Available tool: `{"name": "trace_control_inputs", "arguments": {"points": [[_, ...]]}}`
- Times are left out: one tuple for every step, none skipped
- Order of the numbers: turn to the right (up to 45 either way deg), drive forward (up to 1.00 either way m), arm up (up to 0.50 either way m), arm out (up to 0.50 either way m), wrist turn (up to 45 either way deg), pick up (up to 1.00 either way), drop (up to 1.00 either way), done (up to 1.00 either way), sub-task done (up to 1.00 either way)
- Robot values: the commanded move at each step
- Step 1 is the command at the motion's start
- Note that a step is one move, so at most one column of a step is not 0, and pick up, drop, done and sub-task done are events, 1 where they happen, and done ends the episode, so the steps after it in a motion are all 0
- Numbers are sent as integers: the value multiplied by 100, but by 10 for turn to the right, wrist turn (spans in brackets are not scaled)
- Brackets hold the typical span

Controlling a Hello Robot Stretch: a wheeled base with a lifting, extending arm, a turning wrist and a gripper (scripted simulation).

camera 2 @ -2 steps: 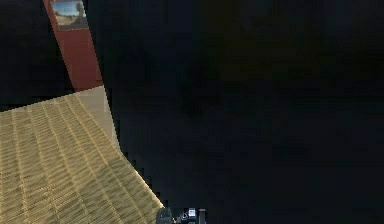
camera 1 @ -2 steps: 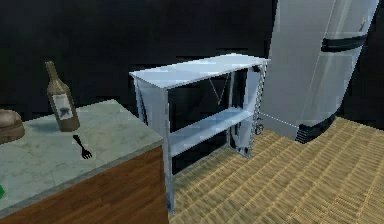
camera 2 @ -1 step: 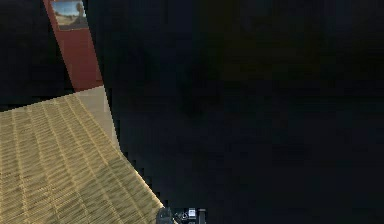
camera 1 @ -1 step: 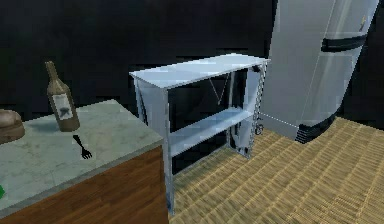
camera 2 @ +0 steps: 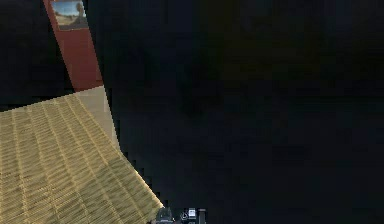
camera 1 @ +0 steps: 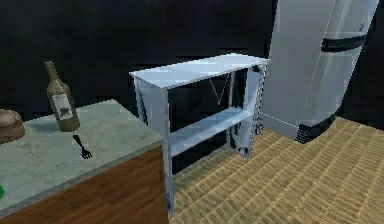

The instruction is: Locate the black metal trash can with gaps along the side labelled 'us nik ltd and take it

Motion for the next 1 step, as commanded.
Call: {"name": "trace_control_inputs", "arguments": {"points": [[0, 0, 0, 0, 450, 0, 0, 0, 0]]}}
